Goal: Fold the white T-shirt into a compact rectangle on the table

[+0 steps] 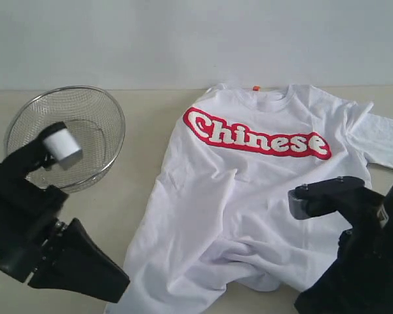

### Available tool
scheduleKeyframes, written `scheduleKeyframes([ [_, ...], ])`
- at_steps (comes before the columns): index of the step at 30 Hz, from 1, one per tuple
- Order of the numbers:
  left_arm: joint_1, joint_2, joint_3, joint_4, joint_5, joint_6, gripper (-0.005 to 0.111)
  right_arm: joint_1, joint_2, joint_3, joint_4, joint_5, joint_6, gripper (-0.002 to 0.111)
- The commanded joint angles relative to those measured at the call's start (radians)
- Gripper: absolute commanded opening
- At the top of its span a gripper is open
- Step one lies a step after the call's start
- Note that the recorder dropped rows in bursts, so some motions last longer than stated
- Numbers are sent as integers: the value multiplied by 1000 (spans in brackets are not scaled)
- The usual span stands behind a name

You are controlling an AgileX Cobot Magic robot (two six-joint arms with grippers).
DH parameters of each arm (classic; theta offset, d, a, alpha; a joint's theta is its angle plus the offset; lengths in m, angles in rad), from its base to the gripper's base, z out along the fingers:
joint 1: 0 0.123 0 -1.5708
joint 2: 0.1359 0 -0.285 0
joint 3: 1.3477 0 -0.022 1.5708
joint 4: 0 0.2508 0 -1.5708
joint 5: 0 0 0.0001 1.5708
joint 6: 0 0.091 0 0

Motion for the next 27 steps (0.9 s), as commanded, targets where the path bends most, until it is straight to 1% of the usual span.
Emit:
scheduleKeyframes([
  [1,-40,70,4,-8,-52,10,5,25,16,16,-13,6,-6,0],
  [4,-68,122,4,-10,-79,10,5,25,45,33,-22,-25,-6,0],
  [8,-109,181,4,-8,-151,10,5,25,101,37,-22,-34,-13,0],
  [16,-111,258,4,-8,-267,10,5,25,133,37,-18,-47,-31,0],
  [21,-111,299,4,-5,-329,10,5,25,162,37,-27,-92,-37,0],
  [23,-111,310,4,-5,-344,10,5,25,177,37,-60,-108,-7,0],
  [27,-111,327,4,-3,-351,10,5,25,211,37,-204,-142,129,0],
])
